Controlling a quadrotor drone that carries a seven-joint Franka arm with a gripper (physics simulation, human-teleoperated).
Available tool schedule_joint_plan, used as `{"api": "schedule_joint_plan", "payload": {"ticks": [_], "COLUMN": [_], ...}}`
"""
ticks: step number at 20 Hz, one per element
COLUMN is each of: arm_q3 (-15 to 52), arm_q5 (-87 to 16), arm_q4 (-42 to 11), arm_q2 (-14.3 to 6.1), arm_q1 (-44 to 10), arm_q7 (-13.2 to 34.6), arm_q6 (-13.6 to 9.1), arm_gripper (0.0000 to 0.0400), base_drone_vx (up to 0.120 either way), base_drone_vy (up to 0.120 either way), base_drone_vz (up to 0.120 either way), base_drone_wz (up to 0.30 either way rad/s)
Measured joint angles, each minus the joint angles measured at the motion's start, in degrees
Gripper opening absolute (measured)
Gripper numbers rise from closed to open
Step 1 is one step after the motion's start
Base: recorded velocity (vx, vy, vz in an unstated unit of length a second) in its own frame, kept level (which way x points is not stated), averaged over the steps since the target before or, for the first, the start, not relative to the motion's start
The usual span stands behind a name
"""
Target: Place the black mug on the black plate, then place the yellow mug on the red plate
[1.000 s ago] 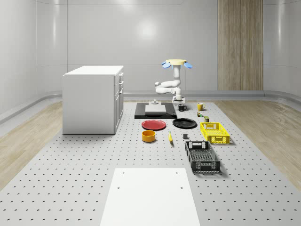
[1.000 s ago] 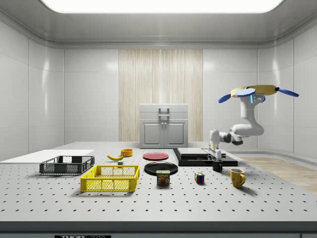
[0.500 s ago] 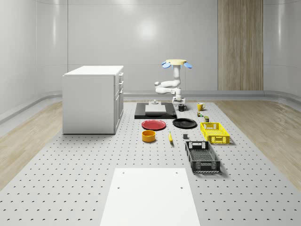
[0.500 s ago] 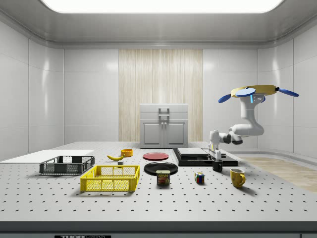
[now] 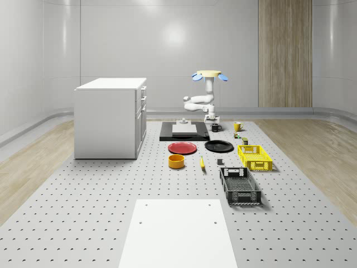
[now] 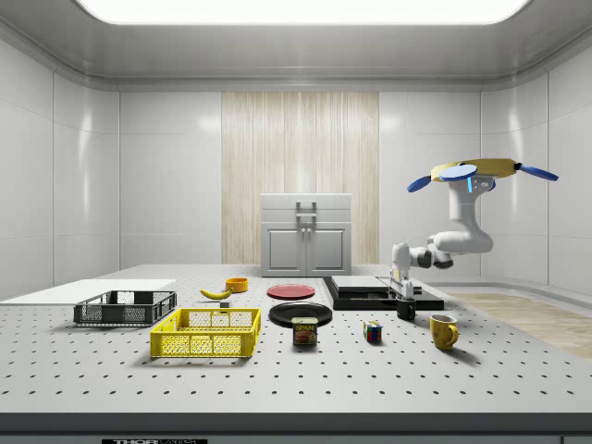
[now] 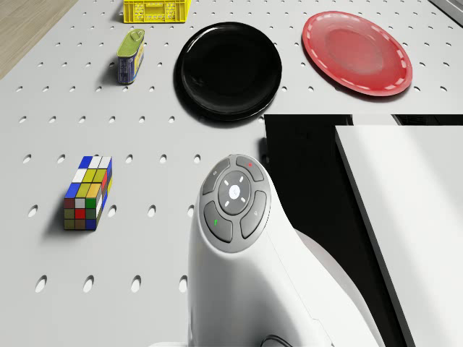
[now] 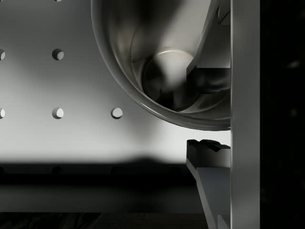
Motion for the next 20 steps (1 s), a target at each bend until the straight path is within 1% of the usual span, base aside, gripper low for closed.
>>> {"api": "schedule_joint_plan", "payload": {"ticks": [5,13,19,20], "arm_q3": [0.08,0.45,4.37,5.28], "arm_q5": [0.22,0.78,4.62,5.51], "arm_q4": [0.02,0.01,-0.79,-0.95], "arm_q2": [-0.51,-1.23,-1.49,-1.52], "arm_q1": [-0.17,-0.43,-0.53,-0.56], "arm_q7": [0.15,0.40,0.90,1.01], "arm_q6": [0.47,1.06,-0.02,-0.27], "arm_gripper": [0.0108,0.0101,0.0100,0.0100], "base_drone_vx": [0.000,0.000,0.000,0.000], "base_drone_vy": [0.000,0.000,0.000,0.000], "base_drone_vz": [0.000,0.000,0.000,0.080], "base_drone_wz": [0.000,0.000,0.000,0.000]}}
